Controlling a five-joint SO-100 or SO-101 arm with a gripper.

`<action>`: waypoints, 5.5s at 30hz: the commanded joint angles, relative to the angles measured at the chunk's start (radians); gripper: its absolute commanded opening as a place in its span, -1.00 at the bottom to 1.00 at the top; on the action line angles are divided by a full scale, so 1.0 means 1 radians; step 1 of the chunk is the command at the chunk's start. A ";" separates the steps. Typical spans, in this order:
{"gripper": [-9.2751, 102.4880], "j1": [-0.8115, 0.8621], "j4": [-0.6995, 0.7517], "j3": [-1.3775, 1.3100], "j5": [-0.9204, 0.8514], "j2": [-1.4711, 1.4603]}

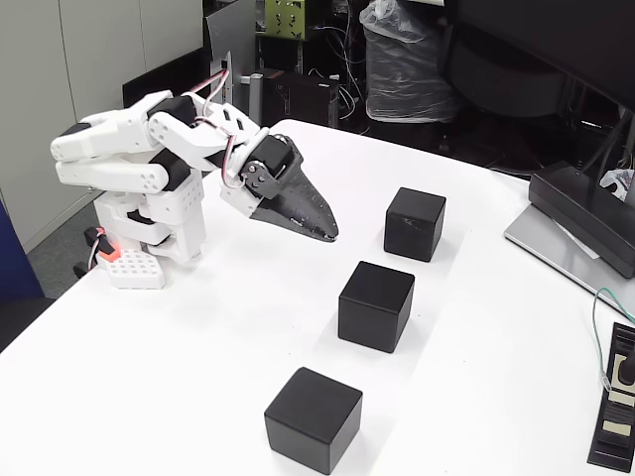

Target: Stack the 3 blocks

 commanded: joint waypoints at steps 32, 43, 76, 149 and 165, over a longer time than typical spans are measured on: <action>-0.85 0.002 -0.017 -0.005 0.006 0.002; -0.83 -0.008 -0.017 -0.005 0.008 0.002; -0.51 0.002 -0.014 -0.006 -0.083 0.000; 0.01 0.690 0.666 -1.626 -0.712 -1.838; 0.01 0.680 0.640 -1.638 -0.713 -2.039</action>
